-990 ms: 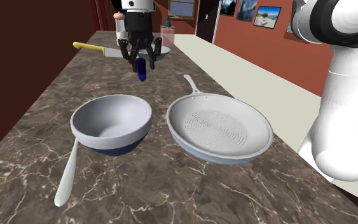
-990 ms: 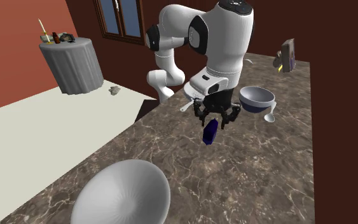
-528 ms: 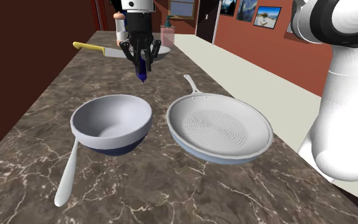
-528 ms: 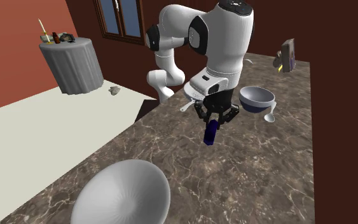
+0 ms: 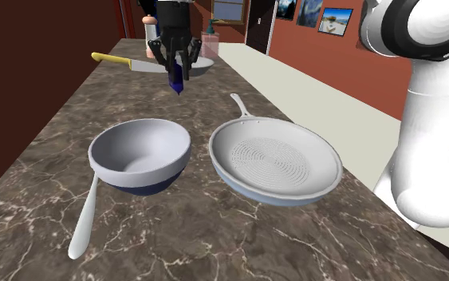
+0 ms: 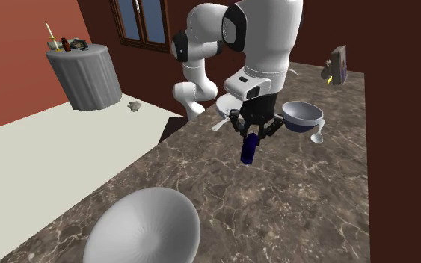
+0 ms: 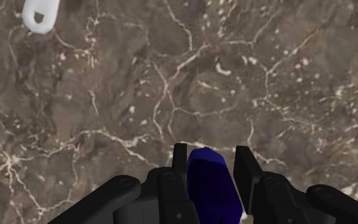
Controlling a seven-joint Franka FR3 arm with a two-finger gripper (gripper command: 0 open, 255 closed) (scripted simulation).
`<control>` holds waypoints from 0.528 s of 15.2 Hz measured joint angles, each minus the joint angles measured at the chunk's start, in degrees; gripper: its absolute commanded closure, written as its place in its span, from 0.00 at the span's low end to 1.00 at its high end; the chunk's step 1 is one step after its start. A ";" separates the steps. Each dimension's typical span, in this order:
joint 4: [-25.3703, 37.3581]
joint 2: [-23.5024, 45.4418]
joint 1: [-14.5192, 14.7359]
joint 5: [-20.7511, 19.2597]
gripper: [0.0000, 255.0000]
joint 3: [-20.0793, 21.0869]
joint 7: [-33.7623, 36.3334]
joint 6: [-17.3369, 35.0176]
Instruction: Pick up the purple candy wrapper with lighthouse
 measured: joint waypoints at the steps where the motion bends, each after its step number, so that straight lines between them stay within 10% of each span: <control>1: 1.18 0.16 0.07 -0.05 1.00 0.01 0.01 -1.03; 8: 13.14 4.51 1.75 -1.43 1.00 0.13 0.64 -8.70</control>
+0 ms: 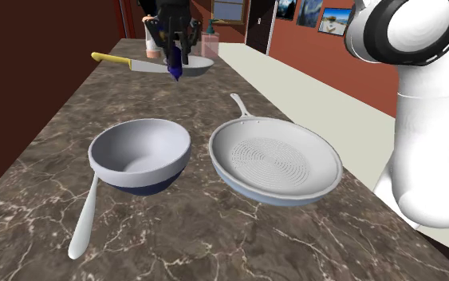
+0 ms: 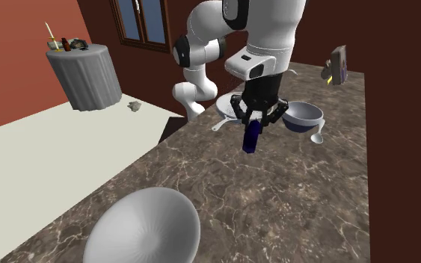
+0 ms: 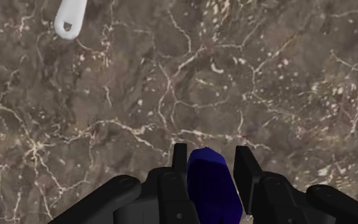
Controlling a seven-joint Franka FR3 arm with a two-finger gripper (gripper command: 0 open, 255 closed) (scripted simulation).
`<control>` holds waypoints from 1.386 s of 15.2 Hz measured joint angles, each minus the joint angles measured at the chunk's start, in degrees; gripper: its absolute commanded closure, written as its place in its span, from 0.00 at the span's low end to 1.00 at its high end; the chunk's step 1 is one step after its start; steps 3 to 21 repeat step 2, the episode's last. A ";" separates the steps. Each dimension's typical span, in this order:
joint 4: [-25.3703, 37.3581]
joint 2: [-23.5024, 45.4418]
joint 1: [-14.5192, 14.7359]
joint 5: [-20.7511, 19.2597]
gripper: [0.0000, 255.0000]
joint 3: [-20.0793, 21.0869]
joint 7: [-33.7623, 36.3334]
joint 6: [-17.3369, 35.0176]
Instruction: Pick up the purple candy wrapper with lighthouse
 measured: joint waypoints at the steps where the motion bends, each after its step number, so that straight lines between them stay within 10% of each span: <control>1: 2.48 1.07 0.45 -0.34 1.00 0.01 0.15 -1.43; 21: 4.02 1.61 0.69 -0.52 1.00 0.01 0.21 -2.44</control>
